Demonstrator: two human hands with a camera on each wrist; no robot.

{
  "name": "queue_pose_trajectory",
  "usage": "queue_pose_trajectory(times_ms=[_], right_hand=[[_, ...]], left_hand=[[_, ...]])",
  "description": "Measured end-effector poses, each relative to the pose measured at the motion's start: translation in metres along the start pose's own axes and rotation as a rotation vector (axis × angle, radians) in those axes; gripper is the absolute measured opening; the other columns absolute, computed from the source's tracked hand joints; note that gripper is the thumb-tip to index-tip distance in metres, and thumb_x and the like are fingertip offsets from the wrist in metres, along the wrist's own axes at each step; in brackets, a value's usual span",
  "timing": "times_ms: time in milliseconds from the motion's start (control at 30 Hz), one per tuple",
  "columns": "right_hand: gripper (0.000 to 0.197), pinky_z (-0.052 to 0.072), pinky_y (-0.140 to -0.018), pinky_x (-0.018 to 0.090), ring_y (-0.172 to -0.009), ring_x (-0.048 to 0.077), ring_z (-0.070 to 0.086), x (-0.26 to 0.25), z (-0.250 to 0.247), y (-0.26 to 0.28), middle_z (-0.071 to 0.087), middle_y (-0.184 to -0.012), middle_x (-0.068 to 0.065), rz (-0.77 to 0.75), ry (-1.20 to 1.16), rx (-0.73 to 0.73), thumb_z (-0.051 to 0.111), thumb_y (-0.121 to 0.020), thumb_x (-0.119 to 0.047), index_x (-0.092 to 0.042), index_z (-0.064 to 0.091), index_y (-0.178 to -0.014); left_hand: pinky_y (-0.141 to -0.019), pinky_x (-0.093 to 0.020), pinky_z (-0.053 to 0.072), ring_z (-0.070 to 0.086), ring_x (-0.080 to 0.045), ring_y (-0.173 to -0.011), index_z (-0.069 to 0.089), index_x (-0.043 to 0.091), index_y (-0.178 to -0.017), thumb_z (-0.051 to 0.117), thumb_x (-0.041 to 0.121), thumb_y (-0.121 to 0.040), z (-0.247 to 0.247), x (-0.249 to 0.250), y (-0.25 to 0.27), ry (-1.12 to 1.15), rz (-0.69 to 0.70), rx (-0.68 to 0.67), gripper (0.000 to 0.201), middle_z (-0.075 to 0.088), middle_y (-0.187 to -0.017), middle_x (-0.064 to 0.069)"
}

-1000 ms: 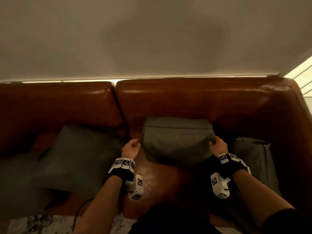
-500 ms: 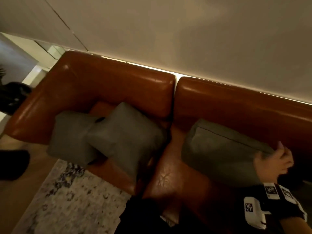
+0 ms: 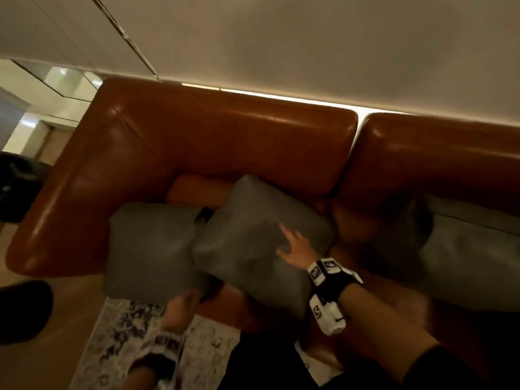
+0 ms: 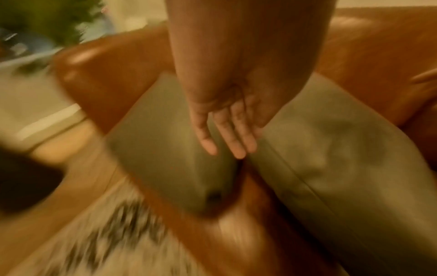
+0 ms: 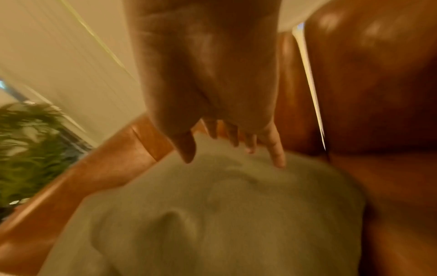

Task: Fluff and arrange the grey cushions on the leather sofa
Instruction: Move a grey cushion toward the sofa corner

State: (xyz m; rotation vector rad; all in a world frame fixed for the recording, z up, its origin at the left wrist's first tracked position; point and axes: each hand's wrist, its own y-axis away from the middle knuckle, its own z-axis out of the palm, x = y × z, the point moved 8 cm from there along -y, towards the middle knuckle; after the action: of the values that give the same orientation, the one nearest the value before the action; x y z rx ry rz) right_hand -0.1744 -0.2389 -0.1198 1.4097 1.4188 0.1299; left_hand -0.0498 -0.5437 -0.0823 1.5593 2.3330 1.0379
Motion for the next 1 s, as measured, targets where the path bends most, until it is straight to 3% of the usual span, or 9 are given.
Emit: queue_pose_trajectory(times_ms=[67, 100, 267, 500, 567, 667, 733, 867, 1000], right_hand=[[0.084, 0.011, -0.118, 0.046, -0.145, 0.039, -0.002, -0.011, 0.042, -0.014, -0.01, -0.159, 0.007, 0.093, -0.052, -0.095, 0.057, -0.087, -0.048, -0.04, -0.001, -0.148], [0.086, 0.007, -0.118, 0.048, -0.144, 0.041, -0.01, -0.013, 0.059, -0.02, -0.018, -0.158, 0.005, 0.135, -0.054, -0.131, 0.056, -0.085, -0.053, -0.041, -0.003, -0.147], [0.09, 0.013, -0.111, 0.066, -0.142, 0.038, -0.021, -0.001, 0.093, -0.03, -0.031, -0.154, -0.007, 0.195, -0.013, -0.108, 0.055, -0.079, -0.063, -0.052, -0.007, -0.142], [0.077, 0.016, -0.108, 0.066, -0.145, 0.033, -0.009, 0.005, 0.085, -0.024, -0.018, -0.158, -0.009, 0.166, 0.026, -0.056, 0.053, -0.083, -0.059, -0.054, 0.003, -0.142], [0.059, 0.025, -0.11, 0.056, -0.141, 0.035, 0.016, 0.011, 0.068, -0.027, 0.012, -0.157, -0.001, 0.176, -0.027, 0.107, 0.05, -0.088, -0.052, -0.045, 0.025, -0.141], [0.034, 0.041, -0.1, 0.042, -0.116, 0.031, 0.05, 0.035, 0.035, -0.022, 0.047, -0.126, 0.009, 0.265, -0.248, 0.416, 0.05, -0.094, -0.035, -0.019, 0.051, -0.124], [0.037, 0.043, -0.097, 0.047, -0.111, 0.035, 0.052, 0.059, 0.016, -0.014, 0.047, -0.123, 0.016, 0.387, -0.349, 0.548, 0.051, -0.094, -0.031, -0.008, 0.05, -0.124], [0.056, 0.029, -0.112, 0.046, -0.13, 0.041, 0.037, 0.107, -0.025, 0.004, 0.031, -0.145, 0.023, 0.595, -0.553, 0.651, 0.047, -0.095, -0.036, -0.009, 0.033, -0.142], [0.07, 0.028, -0.114, 0.046, -0.134, 0.036, 0.036, 0.126, -0.068, 0.033, 0.036, -0.148, 0.017, 0.584, -0.8, 0.741, 0.046, -0.089, -0.055, -0.009, 0.036, -0.142]], left_hand=[[-0.088, -0.039, 0.045, 0.062, -0.037, -0.105, 0.066, 0.006, -0.111, 0.053, 0.013, -0.092, -0.058, 0.03, -0.049, -0.021, 0.037, 0.026, 0.024, 0.067, -0.111, -0.024], [-0.087, -0.04, 0.046, 0.064, -0.037, -0.103, 0.065, 0.002, -0.11, 0.053, 0.014, -0.093, -0.085, 0.042, -0.079, 0.019, 0.061, 0.073, 0.025, 0.068, -0.109, -0.024], [-0.098, -0.033, 0.039, 0.054, -0.032, -0.118, 0.057, 0.004, -0.123, 0.048, 0.028, -0.095, -0.125, 0.123, -0.192, 0.083, 0.155, 0.031, 0.038, 0.06, -0.125, -0.019], [-0.116, -0.05, 0.022, 0.018, -0.033, -0.143, 0.017, 0.014, -0.148, 0.049, 0.066, -0.081, -0.034, 0.198, -0.256, 0.021, 0.01, -0.32, 0.091, 0.013, -0.157, -0.009], [-0.113, -0.055, 0.021, 0.018, -0.034, -0.142, 0.026, 0.013, -0.145, 0.048, 0.069, -0.079, -0.03, 0.21, -0.257, -0.126, 0.054, -0.26, 0.089, 0.02, -0.155, -0.011], [-0.111, -0.057, 0.02, 0.037, -0.033, -0.133, 0.042, 0.019, -0.133, 0.047, 0.051, -0.089, -0.036, 0.22, -0.241, -0.131, 0.192, -0.254, 0.054, 0.044, -0.142, -0.007], [-0.111, -0.052, 0.023, 0.042, -0.032, -0.129, 0.046, 0.016, -0.13, 0.048, 0.041, -0.092, -0.037, 0.223, -0.212, -0.009, 0.305, -0.29, 0.046, 0.05, -0.137, -0.009], [-0.1, -0.016, 0.031, 0.048, -0.019, -0.125, 0.049, 0.003, -0.131, 0.059, 0.024, -0.089, -0.055, 0.224, -0.118, 0.255, 0.511, -0.296, 0.048, 0.054, -0.133, -0.012], [-0.077, -0.012, 0.042, 0.049, 0.009, -0.08, 0.058, 0.017, -0.092, 0.063, 0.023, -0.086, -0.095, 0.225, -0.034, 0.421, 0.81, -0.281, 0.01, 0.053, -0.082, 0.014]])
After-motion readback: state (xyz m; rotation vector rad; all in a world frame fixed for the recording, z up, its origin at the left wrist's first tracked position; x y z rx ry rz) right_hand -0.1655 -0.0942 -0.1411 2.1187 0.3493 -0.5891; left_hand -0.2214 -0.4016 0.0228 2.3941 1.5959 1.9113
